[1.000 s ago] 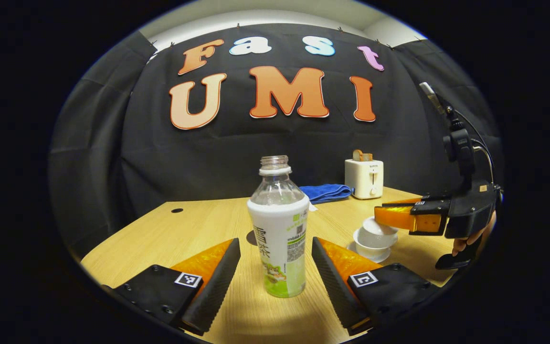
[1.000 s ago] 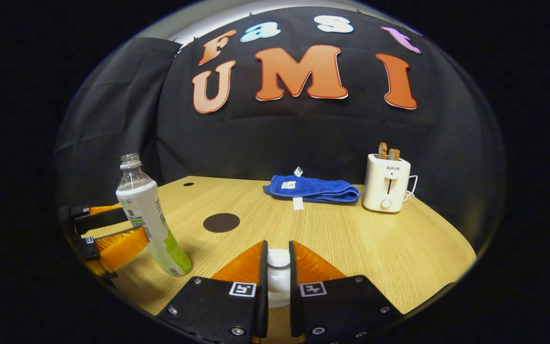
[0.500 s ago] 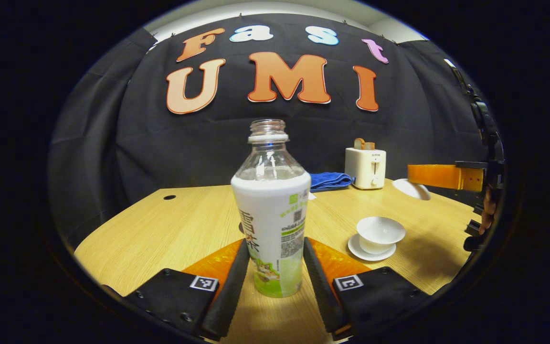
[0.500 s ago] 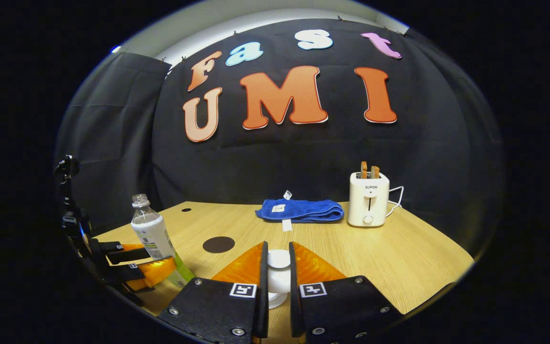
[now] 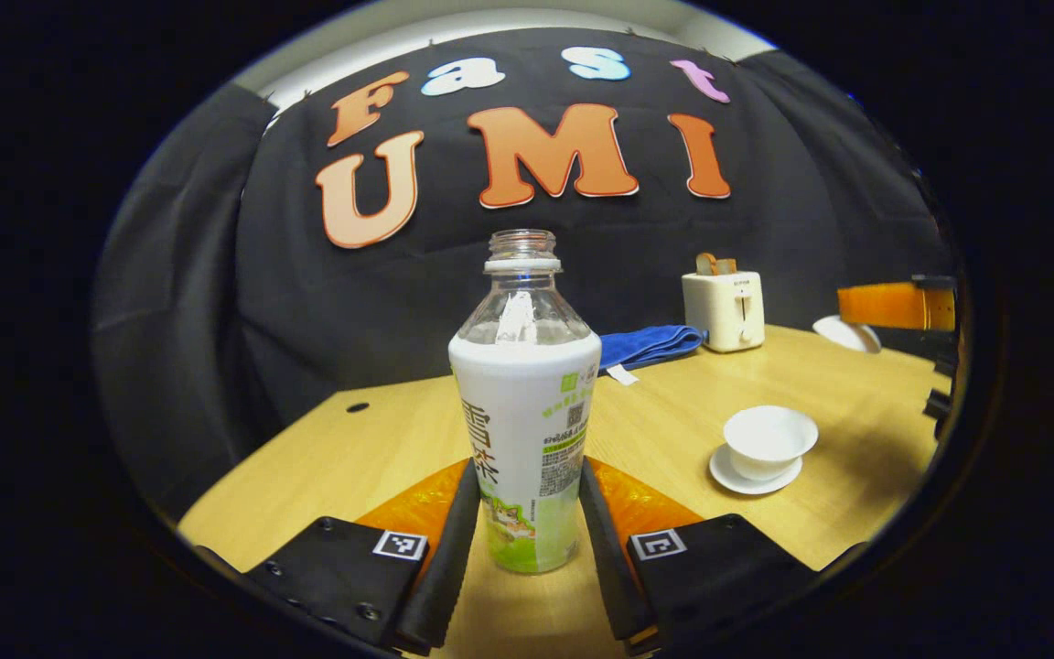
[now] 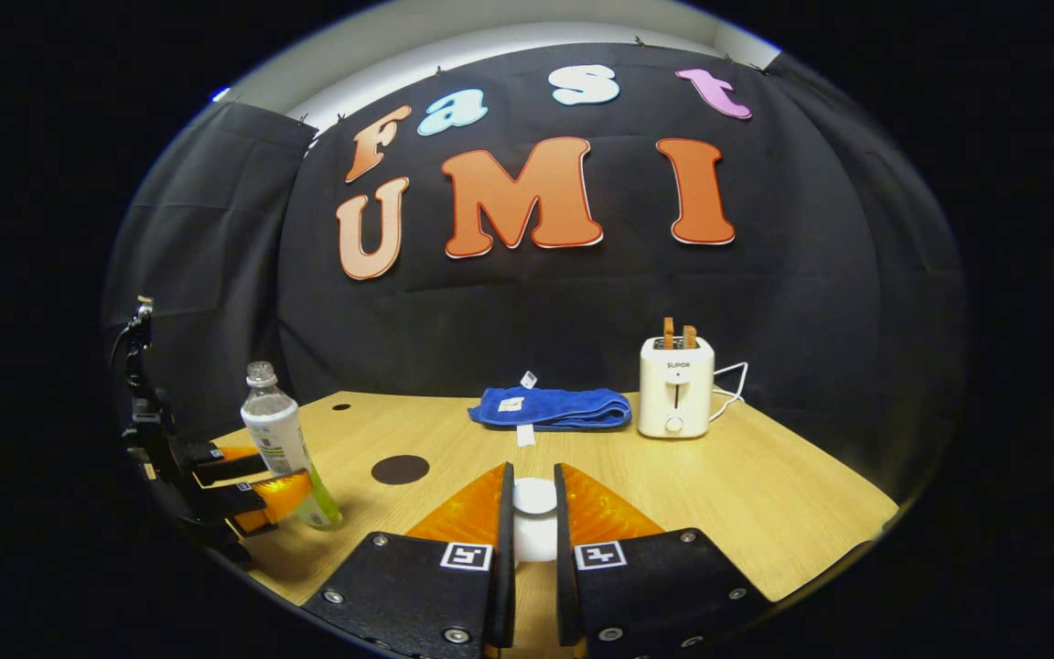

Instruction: Open the teacup lid with one hand, grasp the water bottle and pour water into the teacup with the other hand; after pouring, place the water bottle on the coaster and then close the teacup lid.

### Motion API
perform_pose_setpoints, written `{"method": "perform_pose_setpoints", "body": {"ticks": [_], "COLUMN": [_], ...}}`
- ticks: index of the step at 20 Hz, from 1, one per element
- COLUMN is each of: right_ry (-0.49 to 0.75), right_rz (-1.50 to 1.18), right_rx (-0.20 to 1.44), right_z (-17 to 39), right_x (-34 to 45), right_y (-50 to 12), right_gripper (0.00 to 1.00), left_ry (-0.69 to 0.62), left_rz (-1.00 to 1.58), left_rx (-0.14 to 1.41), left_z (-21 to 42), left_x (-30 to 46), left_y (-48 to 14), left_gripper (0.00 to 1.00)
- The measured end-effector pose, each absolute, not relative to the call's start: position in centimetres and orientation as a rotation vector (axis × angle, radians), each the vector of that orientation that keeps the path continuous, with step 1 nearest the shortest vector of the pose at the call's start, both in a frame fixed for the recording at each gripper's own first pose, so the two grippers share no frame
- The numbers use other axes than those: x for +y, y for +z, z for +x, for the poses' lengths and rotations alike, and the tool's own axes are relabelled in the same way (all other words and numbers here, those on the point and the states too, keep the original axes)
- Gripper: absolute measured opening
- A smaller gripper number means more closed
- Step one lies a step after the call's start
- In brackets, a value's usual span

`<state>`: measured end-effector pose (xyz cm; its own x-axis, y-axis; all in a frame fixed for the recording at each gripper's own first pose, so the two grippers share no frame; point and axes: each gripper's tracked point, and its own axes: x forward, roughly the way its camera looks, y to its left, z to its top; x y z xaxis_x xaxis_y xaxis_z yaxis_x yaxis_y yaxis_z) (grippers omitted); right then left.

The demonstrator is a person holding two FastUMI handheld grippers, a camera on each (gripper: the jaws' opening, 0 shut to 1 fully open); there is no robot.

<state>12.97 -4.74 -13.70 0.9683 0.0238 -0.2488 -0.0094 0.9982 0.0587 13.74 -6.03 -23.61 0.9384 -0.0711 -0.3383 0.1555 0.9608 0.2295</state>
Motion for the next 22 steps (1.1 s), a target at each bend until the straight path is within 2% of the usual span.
{"method": "perform_pose_setpoints", "body": {"ticks": [10, 21, 22], "right_ry": [-0.039, -0.086, -0.083], "right_rz": [0.076, 0.11, 0.125], "right_rx": [0.217, 0.209, 0.206], "right_z": [11.3, 10.2, 10.1], "right_x": [-7.9, -10.6, -10.6], "right_y": [-12.2, -12.3, -12.2], "right_gripper": [0.18, 0.18, 0.18], "left_ry": [-0.085, -0.198, -0.202], "left_rz": [0.767, 1.261, 1.298], "left_rx": [0.255, 0.192, 0.187], "left_z": [15.6, 15.9, 16.1], "left_x": [-6.1, -8.7, -8.9], "left_y": [-22.7, -22.9, -22.7], "left_gripper": [0.66, 0.64, 0.66]}}
